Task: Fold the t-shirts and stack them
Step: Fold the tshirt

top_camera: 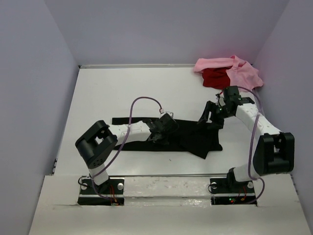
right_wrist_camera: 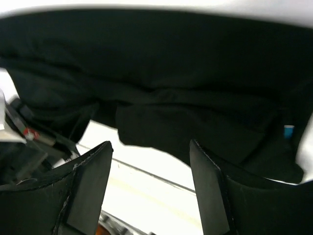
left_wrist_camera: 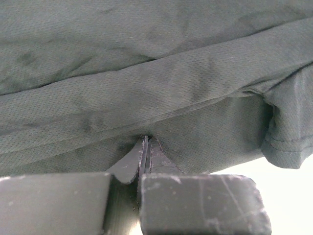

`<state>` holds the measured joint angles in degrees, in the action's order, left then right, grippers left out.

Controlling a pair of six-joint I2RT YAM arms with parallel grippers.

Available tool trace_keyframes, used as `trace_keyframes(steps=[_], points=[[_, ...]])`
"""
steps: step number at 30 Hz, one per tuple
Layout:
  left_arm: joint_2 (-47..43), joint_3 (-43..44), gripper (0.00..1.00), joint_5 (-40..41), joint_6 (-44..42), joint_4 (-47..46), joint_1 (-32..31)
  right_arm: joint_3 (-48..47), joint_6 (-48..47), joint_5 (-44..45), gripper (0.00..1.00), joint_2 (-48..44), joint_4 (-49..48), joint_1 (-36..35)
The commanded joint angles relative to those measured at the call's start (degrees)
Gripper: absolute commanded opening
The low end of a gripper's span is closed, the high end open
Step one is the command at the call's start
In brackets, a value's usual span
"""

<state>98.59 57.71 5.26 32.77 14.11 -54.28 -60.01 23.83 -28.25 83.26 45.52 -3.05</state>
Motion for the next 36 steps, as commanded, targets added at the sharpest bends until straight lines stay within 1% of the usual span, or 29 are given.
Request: trace_keyframes(steps=[1,2,5,8,12,14,17,21,25,27,31,33,36], points=[[-0.32,0.56,0.00,3.18,3.17,1.71,-0.30,-3.79,-5.36,2.74,0.69,0.31,3.34,-8.44],[-0.06,0.38,0.00,3.35,4.13,2.41,-0.30,-5.63,-6.25,5.28,0.70,0.67,4.57,-11.86],[-0.50,-0.40,0.00,3.09,5.01,2.41,-0.21,-7.66,-8.10,10.38,0.74,0.67,4.93,-16.36],[-0.94,-0.93,0.00,3.53,6.42,2.94,0.14,-9.25,-9.86,13.83,0.76,1.64,6.25,-17.69],[-3.30,-2.78,0.00,3.44,7.48,2.94,1.19,-9.69,-10.39,12.35,0.76,1.12,5.55,-17.69],[-4.80,-2.35,0.00,5.98,8.09,4.34,1.20,-9.86,-10.13,11.55,0.76,0.85,5.02,-17.69],[-9.19,-1.12,0.00,9.24,8.97,7.59,1.28,-10.30,-9.95,11.02,0.76,1.20,4.93,-17.69],[-13.32,2.05,0.00,12.58,9.94,14.80,1.72,-10.66,-10.04,10.41,0.76,2.51,5.02,-17.69],[-17.19,1.70,0.00,15.13,10.29,17.00,1.99,-10.39,-9.77,8.22,0.76,3.31,4.32,-17.69],[-17.20,-0.14,0.00,14.00,10.64,17.53,2.86,-10.74,-10.30,6.90,0.76,4.45,4.14,-19.53],[-16.32,-4.44,0.00,11.01,11.70,16.48,3.22,-15.13,-13.64,12.86,0.76,8.57,7.65,-25.94],[-15.88,-6.98,0.00,9.69,12.57,14.82,3.92,-15.93,-14.52,14.79,0.76,9.89,8.18,-27.27],[-15.18,-9.46,0.00,6.79,12.75,12.35,5.85,-16.45,-14.34,14.19,0.76,9.99,7.39,-27.27]])
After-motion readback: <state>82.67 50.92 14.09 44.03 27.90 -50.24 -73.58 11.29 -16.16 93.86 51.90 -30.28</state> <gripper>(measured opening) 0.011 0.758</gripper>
